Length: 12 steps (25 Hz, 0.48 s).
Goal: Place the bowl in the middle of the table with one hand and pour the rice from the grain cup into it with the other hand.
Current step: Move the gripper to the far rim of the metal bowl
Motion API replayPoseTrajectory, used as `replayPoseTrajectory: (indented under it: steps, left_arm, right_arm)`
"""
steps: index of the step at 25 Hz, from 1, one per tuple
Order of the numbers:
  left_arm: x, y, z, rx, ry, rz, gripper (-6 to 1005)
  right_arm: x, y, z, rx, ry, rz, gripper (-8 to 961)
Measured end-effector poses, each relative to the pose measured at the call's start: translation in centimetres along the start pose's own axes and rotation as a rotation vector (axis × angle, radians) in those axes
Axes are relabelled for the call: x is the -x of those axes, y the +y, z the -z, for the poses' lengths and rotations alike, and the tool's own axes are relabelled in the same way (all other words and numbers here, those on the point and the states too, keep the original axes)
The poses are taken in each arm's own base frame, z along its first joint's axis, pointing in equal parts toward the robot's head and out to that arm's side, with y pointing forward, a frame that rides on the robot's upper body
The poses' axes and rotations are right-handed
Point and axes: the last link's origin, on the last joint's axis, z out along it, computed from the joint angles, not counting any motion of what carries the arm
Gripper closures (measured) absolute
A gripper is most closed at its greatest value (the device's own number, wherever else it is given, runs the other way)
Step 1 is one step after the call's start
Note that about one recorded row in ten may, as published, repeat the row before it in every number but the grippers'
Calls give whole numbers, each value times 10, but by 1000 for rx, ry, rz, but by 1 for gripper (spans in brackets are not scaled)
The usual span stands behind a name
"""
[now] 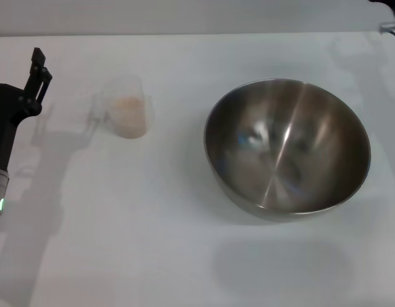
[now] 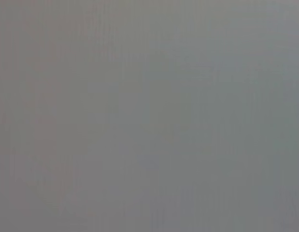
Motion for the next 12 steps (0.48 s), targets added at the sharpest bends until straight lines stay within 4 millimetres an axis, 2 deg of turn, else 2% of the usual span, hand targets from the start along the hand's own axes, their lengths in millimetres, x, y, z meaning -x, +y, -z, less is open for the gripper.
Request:
replayPoseTrajectory:
  steps: [5,9,12]
  left_arm:
    - [0,0,1,-1,2,-1,189]
    - [-1,0,1,-1,6,-1,190]
    - [-1,-1,1,-1,8,-2,190]
  right_arm:
    - [17,23,-23,90,208,-29,144]
    - [31,42,-29,168,429,-36,144]
    - [51,48,-28,219,580,-16,143]
